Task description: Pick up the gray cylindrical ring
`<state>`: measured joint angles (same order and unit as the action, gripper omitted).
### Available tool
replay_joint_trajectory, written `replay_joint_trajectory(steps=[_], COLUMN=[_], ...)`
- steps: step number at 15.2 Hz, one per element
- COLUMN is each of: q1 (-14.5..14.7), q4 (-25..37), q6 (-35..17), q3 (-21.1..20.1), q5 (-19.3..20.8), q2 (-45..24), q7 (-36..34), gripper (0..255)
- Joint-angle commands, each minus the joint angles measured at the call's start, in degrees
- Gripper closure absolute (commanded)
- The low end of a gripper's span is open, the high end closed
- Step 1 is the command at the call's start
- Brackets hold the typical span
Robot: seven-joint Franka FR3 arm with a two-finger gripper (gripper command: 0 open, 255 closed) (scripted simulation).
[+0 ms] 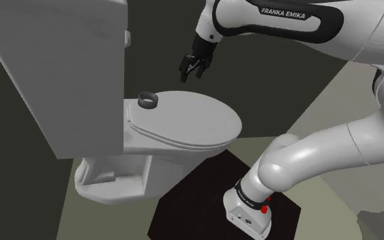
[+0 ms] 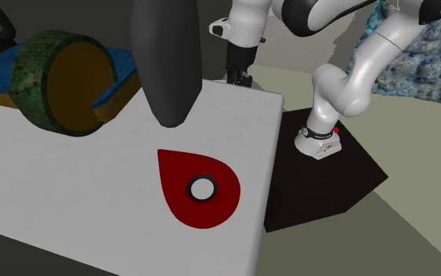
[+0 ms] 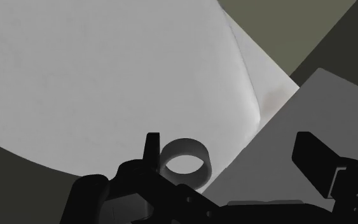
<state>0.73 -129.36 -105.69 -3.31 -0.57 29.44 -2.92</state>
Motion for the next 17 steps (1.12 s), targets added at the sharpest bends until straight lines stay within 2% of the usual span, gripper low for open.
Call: replay_joint_trajectory(steps=[1,9,17], q1=[0.05,0.16,0.60], q4=[0.23,6.57,17.54], q6=[-3.21,-11.99,-16.98], q3=[-0.22,-0.97,-1.45], q5=[0.00,0.53,1.70], q2=[-3.79,-20.52,-38.11], q7=[-0.02,-0.18,-0.57], gripper=[0,0,0])
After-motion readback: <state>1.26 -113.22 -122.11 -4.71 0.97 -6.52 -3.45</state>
